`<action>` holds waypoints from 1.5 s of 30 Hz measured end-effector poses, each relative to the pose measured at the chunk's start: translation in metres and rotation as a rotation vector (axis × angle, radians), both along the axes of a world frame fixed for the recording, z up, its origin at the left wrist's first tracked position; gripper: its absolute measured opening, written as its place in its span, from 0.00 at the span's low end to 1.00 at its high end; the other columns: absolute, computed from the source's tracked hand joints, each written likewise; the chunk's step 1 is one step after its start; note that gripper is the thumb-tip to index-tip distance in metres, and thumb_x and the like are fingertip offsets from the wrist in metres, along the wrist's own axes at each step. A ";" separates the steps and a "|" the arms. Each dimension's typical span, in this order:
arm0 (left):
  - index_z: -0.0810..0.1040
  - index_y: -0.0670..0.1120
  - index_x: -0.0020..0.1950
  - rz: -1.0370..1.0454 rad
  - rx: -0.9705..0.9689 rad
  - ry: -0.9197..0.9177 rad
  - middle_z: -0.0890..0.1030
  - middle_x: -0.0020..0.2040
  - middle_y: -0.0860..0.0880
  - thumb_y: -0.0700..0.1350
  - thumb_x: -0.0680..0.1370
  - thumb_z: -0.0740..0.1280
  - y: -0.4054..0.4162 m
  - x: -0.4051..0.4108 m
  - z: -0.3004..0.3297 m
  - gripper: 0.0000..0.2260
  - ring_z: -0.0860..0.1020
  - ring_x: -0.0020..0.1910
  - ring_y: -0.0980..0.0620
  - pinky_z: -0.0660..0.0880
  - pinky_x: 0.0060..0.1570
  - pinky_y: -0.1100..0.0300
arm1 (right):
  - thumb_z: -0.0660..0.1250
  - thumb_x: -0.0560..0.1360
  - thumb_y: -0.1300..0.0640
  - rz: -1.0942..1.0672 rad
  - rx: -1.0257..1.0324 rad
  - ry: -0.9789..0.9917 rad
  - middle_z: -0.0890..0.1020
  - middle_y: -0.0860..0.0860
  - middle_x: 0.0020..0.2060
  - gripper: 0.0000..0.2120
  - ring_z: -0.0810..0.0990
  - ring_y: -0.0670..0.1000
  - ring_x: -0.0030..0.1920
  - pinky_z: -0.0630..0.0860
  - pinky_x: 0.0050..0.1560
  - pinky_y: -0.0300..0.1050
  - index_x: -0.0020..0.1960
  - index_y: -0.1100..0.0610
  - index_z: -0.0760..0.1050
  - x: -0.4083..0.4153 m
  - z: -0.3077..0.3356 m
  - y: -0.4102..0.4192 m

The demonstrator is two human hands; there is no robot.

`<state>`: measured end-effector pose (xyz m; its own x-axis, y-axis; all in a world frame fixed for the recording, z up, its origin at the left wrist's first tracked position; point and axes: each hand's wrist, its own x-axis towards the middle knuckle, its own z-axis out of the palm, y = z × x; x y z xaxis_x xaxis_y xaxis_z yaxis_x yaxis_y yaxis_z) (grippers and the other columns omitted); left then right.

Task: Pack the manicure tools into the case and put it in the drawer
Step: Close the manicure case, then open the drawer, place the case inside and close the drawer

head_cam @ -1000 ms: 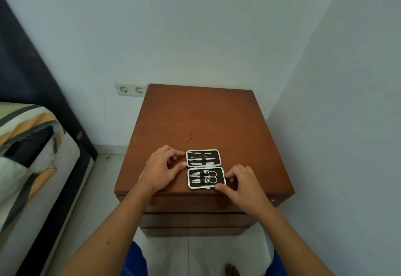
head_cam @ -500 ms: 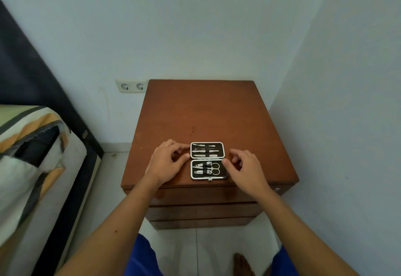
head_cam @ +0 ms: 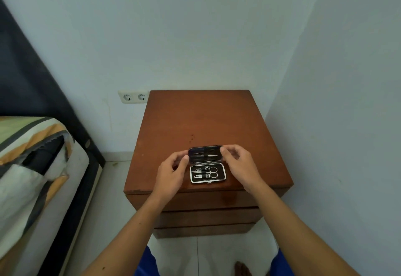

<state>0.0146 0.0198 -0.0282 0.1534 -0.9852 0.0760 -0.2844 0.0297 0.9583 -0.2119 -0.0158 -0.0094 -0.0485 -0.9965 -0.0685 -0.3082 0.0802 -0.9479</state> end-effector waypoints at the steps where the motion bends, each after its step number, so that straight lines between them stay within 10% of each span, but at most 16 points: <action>1: 0.83 0.51 0.64 0.004 -0.021 0.003 0.87 0.52 0.60 0.47 0.86 0.66 0.007 -0.001 -0.002 0.09 0.83 0.55 0.63 0.78 0.55 0.62 | 0.69 0.80 0.44 -0.009 -0.017 -0.010 0.87 0.45 0.50 0.10 0.85 0.44 0.53 0.80 0.57 0.42 0.56 0.48 0.82 -0.001 -0.001 0.006; 15: 0.79 0.50 0.68 -0.117 -0.156 -0.529 0.74 0.65 0.58 0.54 0.82 0.71 0.033 -0.013 -0.018 0.16 0.74 0.63 0.61 0.74 0.61 0.65 | 0.74 0.78 0.52 0.203 -0.274 0.373 0.78 0.42 0.60 0.13 0.78 0.42 0.60 0.77 0.61 0.41 0.62 0.52 0.83 -0.013 -0.024 0.040; 36: 0.77 0.48 0.71 -0.103 -0.173 -0.629 0.76 0.70 0.53 0.50 0.84 0.69 0.037 -0.016 -0.023 0.16 0.73 0.70 0.54 0.77 0.68 0.53 | 0.67 0.82 0.50 0.320 -0.361 0.643 0.74 0.47 0.66 0.16 0.72 0.49 0.68 0.73 0.69 0.46 0.66 0.55 0.79 -0.010 -0.020 0.045; 41: 0.78 0.48 0.70 -0.006 -0.222 -0.801 0.79 0.67 0.50 0.61 0.80 0.70 0.060 0.019 -0.024 0.24 0.74 0.68 0.49 0.75 0.68 0.49 | 0.73 0.76 0.42 0.193 -0.459 0.688 0.76 0.48 0.68 0.25 0.71 0.50 0.72 0.71 0.72 0.54 0.69 0.52 0.77 -0.044 -0.024 0.068; 45: 0.71 0.45 0.77 0.277 -0.115 -0.769 0.71 0.76 0.45 0.65 0.73 0.77 0.085 0.061 -0.046 0.40 0.66 0.78 0.43 0.64 0.78 0.42 | 0.78 0.65 0.31 -0.141 -0.296 0.730 0.58 0.54 0.81 0.55 0.55 0.57 0.82 0.56 0.81 0.60 0.81 0.53 0.58 -0.081 -0.039 0.088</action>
<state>0.0760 0.1052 -0.0737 0.2537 -0.8990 0.3569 -0.8711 -0.0519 0.4884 -0.2933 0.0726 -0.0485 -0.1056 -0.9496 0.2950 -0.8648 -0.0587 -0.4986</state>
